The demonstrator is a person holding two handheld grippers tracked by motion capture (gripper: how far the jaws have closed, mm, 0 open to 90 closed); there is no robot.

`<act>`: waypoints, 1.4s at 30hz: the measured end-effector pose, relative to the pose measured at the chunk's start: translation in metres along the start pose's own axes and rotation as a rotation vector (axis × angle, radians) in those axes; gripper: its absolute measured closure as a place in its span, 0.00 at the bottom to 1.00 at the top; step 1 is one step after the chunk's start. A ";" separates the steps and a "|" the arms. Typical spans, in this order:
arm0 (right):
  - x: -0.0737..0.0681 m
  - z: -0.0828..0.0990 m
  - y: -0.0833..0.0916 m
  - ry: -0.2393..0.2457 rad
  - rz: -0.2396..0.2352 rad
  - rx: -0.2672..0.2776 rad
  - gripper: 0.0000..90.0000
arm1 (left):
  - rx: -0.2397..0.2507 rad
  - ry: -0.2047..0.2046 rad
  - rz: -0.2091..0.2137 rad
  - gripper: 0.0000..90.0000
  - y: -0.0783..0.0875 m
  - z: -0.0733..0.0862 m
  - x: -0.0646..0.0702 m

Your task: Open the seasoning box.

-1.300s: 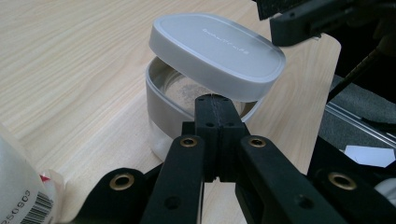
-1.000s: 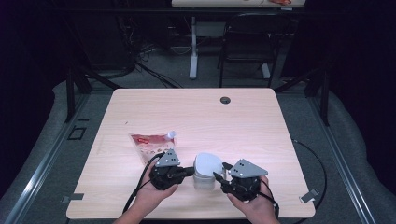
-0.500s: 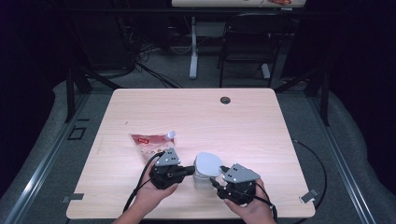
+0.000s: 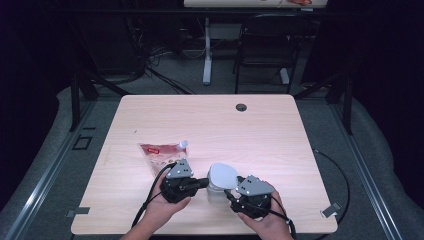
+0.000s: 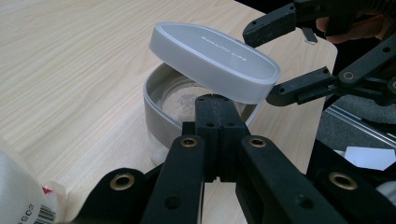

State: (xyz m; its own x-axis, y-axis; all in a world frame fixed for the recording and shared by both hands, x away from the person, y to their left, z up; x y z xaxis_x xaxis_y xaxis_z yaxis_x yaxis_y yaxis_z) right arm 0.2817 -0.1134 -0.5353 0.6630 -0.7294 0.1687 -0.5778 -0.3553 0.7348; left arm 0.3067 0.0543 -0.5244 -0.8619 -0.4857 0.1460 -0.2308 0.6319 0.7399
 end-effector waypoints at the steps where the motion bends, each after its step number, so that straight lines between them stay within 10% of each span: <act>1: 0.000 0.000 0.000 -0.002 0.001 0.001 0.47 | 0.001 0.001 -0.001 1.00 0.000 0.000 0.000; 42: 0.005 0.007 0.017 -0.067 -0.022 0.056 0.71 | -0.004 0.047 -0.016 0.97 0.009 0.021 -0.011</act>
State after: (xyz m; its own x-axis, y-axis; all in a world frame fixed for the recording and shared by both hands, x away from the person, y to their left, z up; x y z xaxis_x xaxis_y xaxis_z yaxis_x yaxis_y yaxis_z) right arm 0.2719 -0.1275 -0.5261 0.6433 -0.7581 0.1069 -0.5905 -0.4023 0.6996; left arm 0.3053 0.0778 -0.5331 -0.8360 -0.5236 0.1641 -0.2429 0.6213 0.7450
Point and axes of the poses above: each handheld gripper's, and its own axes: y roughly backward along the jaws, z roughly out of its underside, x roughly to its right, the point moved 6 cm from there along -y, roughly forward along the jaws, and after that the axes turned 13 degrees about -x, right-handed, at the moved point
